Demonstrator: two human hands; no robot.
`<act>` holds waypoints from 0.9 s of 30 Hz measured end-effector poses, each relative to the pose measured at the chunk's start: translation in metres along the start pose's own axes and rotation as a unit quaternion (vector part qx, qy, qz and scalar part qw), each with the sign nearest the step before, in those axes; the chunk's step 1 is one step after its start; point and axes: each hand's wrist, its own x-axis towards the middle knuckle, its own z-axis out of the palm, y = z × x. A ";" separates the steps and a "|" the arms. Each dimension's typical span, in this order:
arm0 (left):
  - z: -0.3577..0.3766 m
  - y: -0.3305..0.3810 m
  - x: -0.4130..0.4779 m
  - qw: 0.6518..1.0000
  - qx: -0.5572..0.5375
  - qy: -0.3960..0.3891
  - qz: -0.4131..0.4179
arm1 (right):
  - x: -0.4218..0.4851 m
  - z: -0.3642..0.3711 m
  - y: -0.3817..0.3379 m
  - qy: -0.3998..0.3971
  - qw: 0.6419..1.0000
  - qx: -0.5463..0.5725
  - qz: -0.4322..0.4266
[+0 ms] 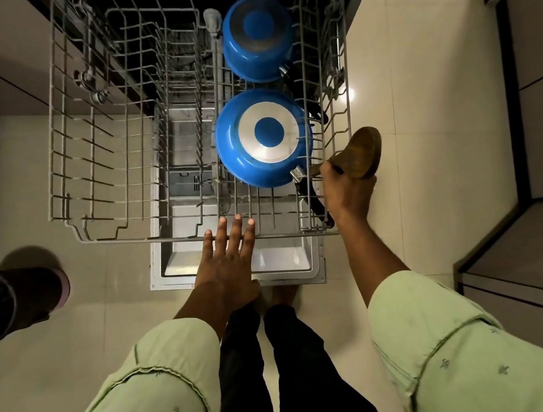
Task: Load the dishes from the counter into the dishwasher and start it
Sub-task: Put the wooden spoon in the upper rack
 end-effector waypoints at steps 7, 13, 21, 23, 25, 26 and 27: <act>0.000 -0.001 0.001 1.000 0.001 0.000 0.002 | -0.012 -0.001 0.000 -0.064 0.994 -0.072 -0.052; 0.001 -0.001 0.001 1.000 0.000 0.001 0.001 | -0.020 -0.005 0.011 -0.050 0.989 -0.119 -0.072; 0.000 -0.001 0.000 1.000 -0.008 0.001 0.003 | -0.037 0.002 0.028 -0.066 0.959 -0.257 -0.096; -0.001 -0.001 0.000 1.000 -0.007 -0.001 0.002 | -0.043 0.003 0.031 -0.081 0.952 -0.276 -0.104; -0.002 -0.001 0.000 1.000 -0.006 -0.008 0.001 | -0.048 0.003 0.034 -0.089 0.948 -0.286 -0.113; -0.003 -0.001 0.000 1.000 -0.007 -0.013 0.000 | -0.051 0.002 0.035 -0.091 0.943 -0.296 -0.119; -0.005 -0.001 0.000 1.000 -0.011 -0.018 0.000 | -0.053 0.002 0.036 -0.096 0.938 -0.309 -0.125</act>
